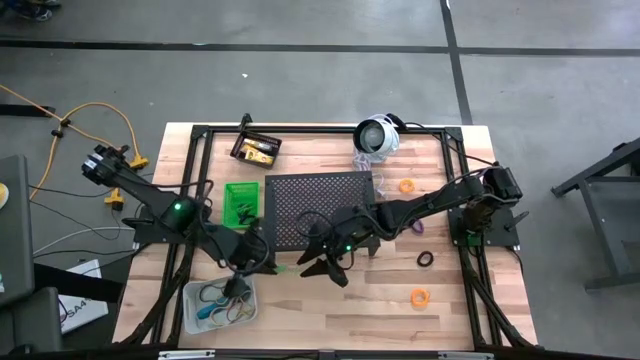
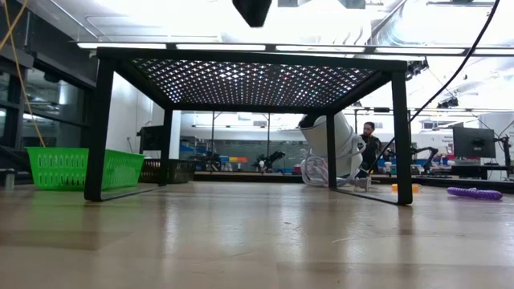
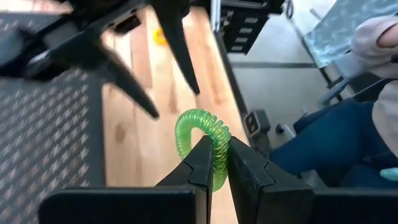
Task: Pick & Place Office Desk Supplies
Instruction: Put the green spring keychain into the green bin
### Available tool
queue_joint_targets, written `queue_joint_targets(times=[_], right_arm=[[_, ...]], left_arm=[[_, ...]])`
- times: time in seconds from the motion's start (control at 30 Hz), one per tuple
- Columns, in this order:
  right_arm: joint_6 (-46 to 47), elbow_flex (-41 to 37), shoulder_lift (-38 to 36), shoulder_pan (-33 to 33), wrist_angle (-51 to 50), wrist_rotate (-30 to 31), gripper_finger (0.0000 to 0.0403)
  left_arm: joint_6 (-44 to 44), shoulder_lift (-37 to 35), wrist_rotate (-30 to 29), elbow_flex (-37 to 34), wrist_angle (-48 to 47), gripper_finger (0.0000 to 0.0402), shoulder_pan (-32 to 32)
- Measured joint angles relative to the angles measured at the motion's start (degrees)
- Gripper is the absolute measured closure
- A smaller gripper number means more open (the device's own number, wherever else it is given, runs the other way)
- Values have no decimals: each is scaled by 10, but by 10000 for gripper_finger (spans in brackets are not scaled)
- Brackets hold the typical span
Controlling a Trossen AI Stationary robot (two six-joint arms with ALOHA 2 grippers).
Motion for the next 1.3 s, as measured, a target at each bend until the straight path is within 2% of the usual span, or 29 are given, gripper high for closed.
queue_joint_targets(times=[0.13, 0.3, 0.53, 0.63, 0.8, 0.93, 1.3], right_arm=[[1, 0, 0, 2, -16, 8, 249], [1, 0, 0, 10, -17, 9, 250], [1, 0, 0, 23, -17, 9, 250], [1, 0, 0, 27, -17, 9, 250], [1, 0, 0, 32, -17, 12, 250], [0, 0, 0, 36, -17, 27, 250], [0, 0, 0, 55, -18, 28, 250]], left_arm=[[-34, -27, -33, 0, -71, 376, 0], [-94, -58, -101, 0, -177, 376, 0], [-215, -72, -220, 0, -316, 376, 4], [-270, -67, -243, 0, -372, 376, 14], [-336, -53, -237, 0, -442, 376, 52], [-343, -47, -220, -12, -450, 376, 84], [-393, -47, -170, -136, -434, 376, 182]])
